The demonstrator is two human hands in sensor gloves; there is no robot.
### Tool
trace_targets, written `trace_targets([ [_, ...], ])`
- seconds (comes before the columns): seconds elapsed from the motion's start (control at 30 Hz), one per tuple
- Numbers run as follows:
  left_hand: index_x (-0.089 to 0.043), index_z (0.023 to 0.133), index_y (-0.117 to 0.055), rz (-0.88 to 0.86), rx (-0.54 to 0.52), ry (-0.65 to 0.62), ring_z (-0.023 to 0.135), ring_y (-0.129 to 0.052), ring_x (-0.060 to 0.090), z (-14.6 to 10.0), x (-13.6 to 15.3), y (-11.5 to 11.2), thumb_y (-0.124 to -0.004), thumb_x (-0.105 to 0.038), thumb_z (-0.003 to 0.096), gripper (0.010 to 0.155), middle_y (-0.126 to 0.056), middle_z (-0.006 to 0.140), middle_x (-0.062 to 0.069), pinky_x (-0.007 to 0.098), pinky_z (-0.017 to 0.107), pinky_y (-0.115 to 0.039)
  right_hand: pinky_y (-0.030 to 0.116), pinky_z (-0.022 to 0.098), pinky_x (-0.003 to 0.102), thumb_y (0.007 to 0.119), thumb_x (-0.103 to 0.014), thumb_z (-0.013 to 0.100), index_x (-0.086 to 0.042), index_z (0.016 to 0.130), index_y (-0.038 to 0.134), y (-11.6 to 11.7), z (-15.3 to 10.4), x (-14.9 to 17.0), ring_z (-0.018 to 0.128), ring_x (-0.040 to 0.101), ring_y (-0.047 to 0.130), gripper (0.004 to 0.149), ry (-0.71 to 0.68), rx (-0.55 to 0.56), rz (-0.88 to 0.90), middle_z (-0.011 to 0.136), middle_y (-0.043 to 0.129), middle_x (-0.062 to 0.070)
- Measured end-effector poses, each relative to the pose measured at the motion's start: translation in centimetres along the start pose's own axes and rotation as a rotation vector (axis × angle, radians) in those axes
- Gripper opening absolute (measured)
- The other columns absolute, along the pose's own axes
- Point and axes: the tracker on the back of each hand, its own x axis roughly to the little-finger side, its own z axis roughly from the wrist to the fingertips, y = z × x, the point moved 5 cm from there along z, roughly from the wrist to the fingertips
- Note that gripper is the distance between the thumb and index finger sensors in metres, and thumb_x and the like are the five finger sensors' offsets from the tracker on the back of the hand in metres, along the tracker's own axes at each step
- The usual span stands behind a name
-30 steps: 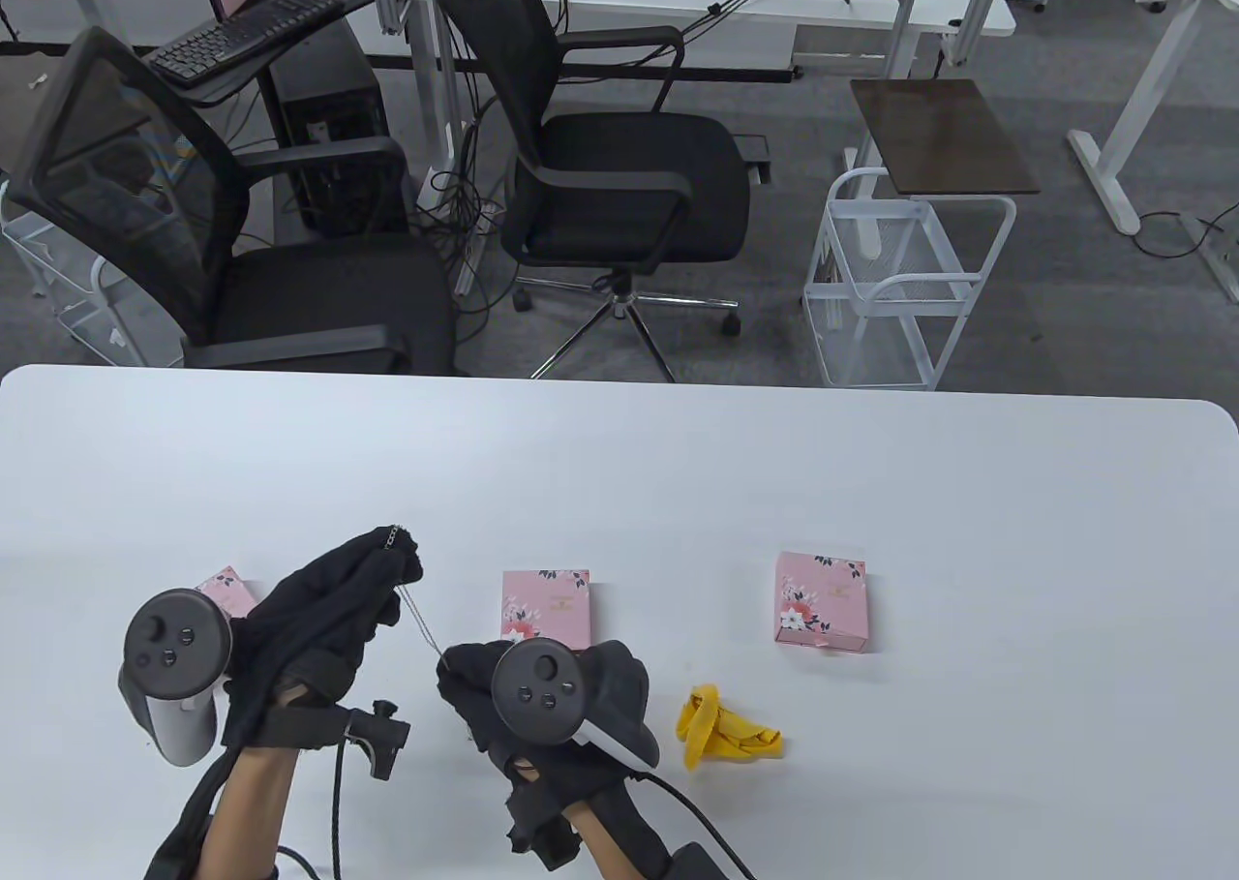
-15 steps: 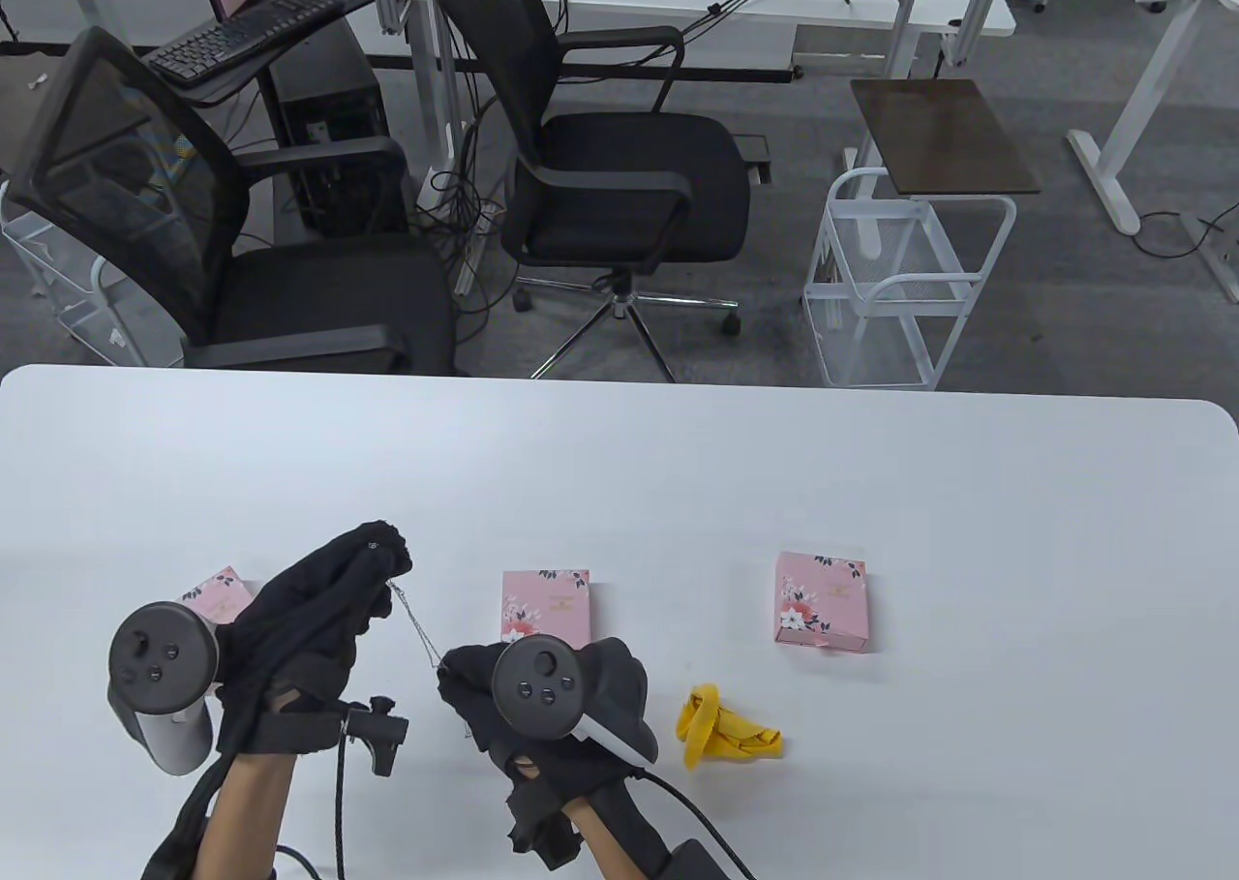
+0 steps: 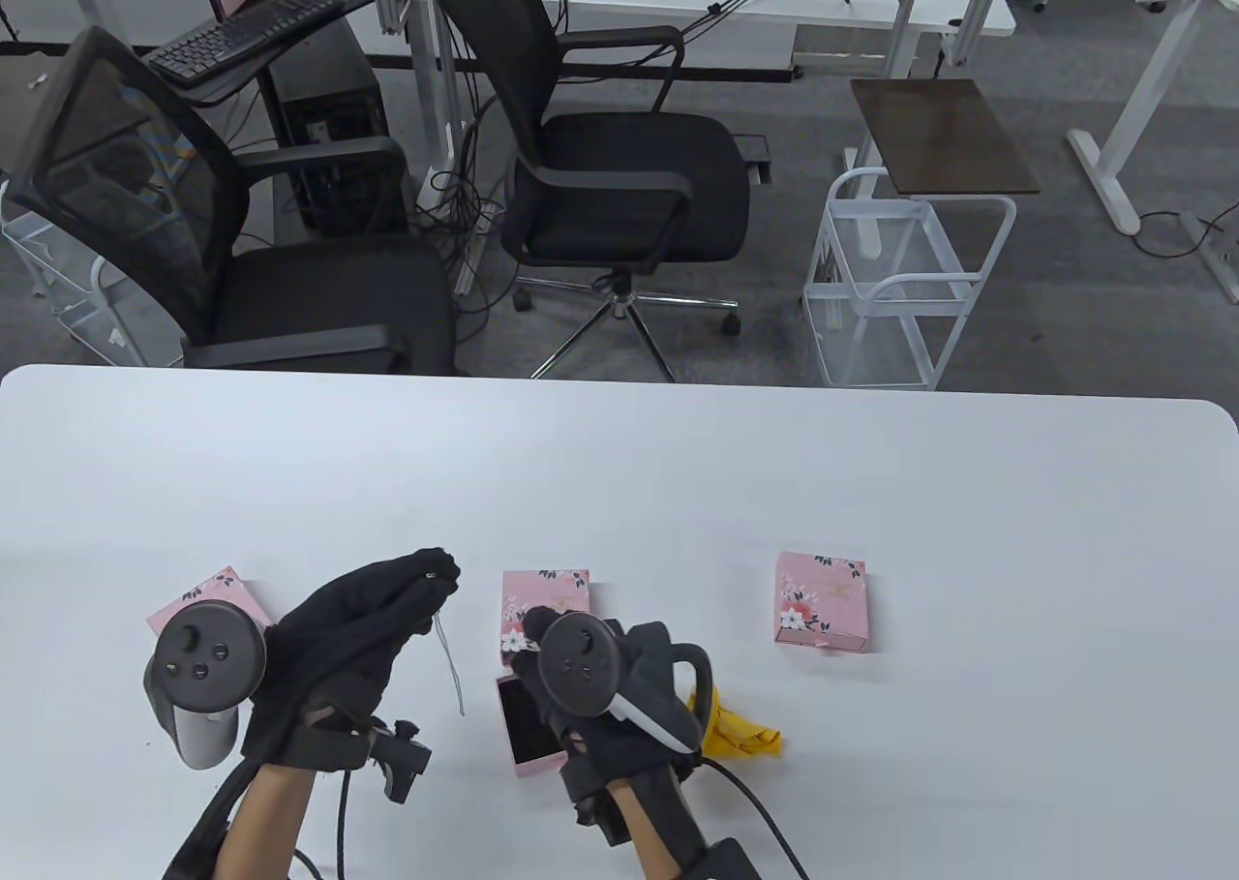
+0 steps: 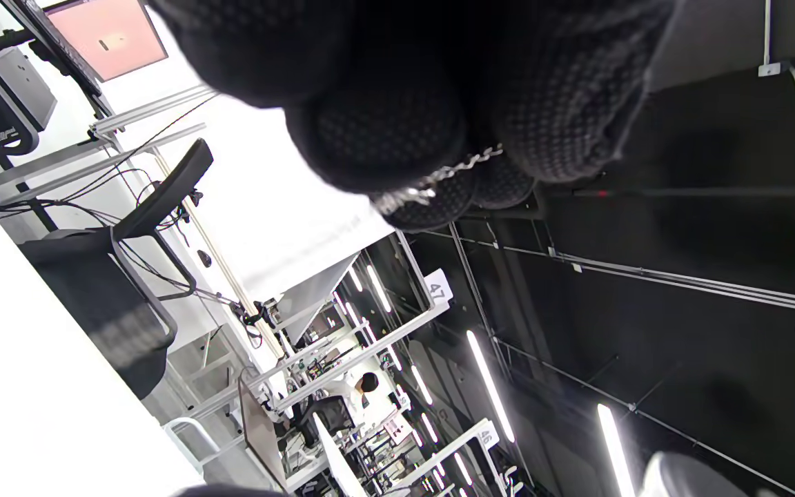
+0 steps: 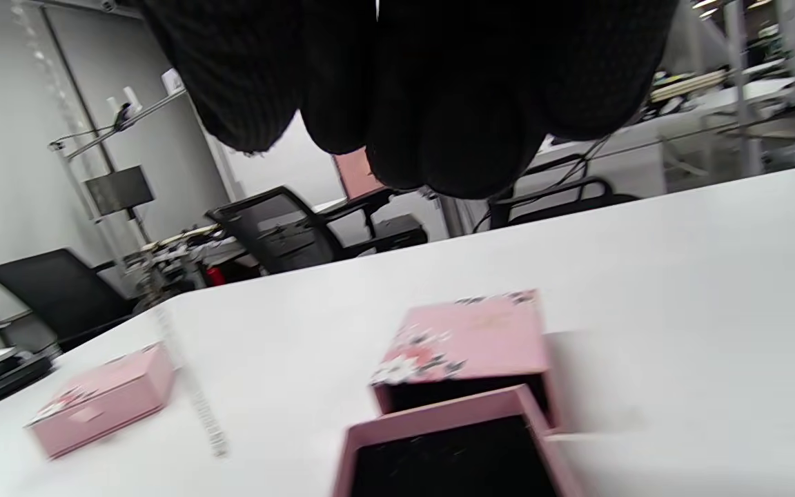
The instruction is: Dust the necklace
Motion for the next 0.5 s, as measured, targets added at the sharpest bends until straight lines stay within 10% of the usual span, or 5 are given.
trace_targets([
  [0.23,-0.029,0.085,-0.095,-0.003,0.005,-0.004,0.051,-0.100,0.013,-0.1,-0.2,0.0,-0.089,-0.047,0.0517,0.038,-0.104,0.079,0.001,0.030,0.035,-0.088,0.072,0.060,0.057,0.079,-0.036,0.063,-0.009,0.108,0.065,-2.3,-2.7,10.3,0.080,0.049,0.083,0.054,0.244,-0.039,-0.187,0.102,0.074,0.028],
  [0.5,-0.029,0.085,-0.095,0.000,0.009,-0.007,0.051,-0.100,0.012,-0.1,-0.2,-0.3,-0.089,-0.046,0.0520,0.038,-0.104,0.079,0.001,0.030,0.035,-0.088,0.061,0.067,0.064,0.078,-0.023,0.066,-0.006,0.115,0.049,4.7,-4.7,15.2,0.093,0.057,0.066,0.060,0.346,-0.454,-0.224,0.115,0.054,0.033],
])
